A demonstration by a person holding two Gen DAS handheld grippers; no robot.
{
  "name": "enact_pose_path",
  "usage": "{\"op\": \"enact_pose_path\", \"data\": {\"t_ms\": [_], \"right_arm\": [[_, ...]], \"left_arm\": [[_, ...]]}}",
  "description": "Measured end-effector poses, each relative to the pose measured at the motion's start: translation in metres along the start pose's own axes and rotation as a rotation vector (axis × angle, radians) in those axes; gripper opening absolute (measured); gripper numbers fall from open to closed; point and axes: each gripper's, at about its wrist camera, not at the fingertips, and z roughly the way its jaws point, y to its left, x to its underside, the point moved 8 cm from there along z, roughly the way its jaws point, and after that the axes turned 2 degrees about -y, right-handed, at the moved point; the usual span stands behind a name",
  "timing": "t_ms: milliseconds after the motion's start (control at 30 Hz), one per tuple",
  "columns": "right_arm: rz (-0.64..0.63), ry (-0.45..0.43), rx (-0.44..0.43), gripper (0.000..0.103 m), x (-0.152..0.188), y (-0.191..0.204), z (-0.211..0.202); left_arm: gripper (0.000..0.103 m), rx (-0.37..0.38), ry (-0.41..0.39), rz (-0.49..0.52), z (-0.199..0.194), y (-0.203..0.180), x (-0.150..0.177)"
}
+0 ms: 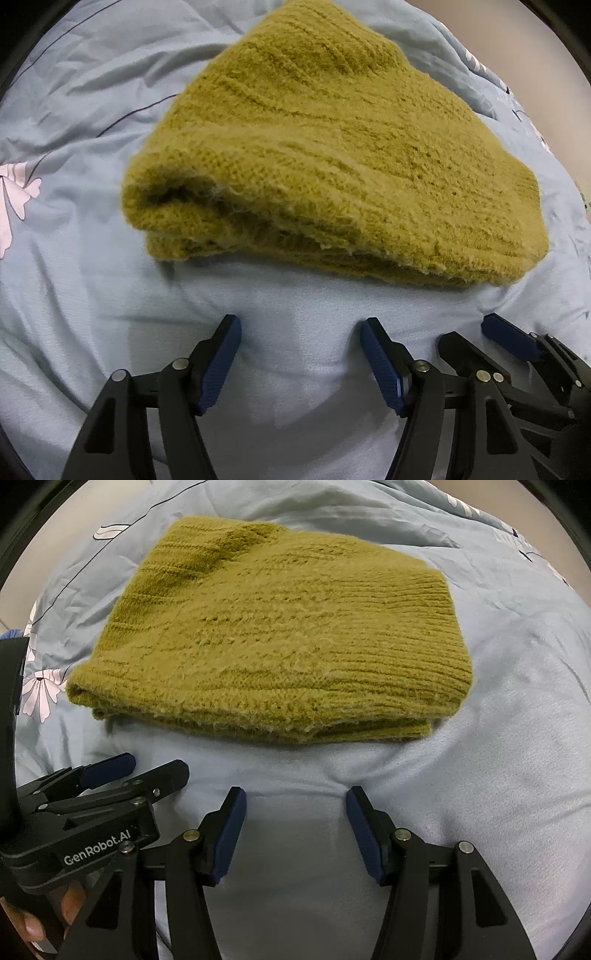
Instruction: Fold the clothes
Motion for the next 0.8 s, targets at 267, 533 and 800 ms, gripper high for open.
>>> {"op": "enact_pose_path", "data": {"t_ms": [267, 533, 800], "right_arm": [[0.004, 0.001, -0.002, 0.059, 0.003, -0.002, 0.000], [0.005, 0.003, -0.003, 0.059, 0.006, -0.005, -0.002], [0.006, 0.003, -0.005, 0.059, 0.009, -0.008, -0.003]], "left_arm": [[0.073, 0.007, 0.003, -0.001, 0.008, 0.001, -0.004], [0.074, 0.009, 0.006, 0.000, 0.015, 0.003, -0.007], [0.074, 0.011, 0.003, -0.009, 0.019, -0.002, -0.004]]}}
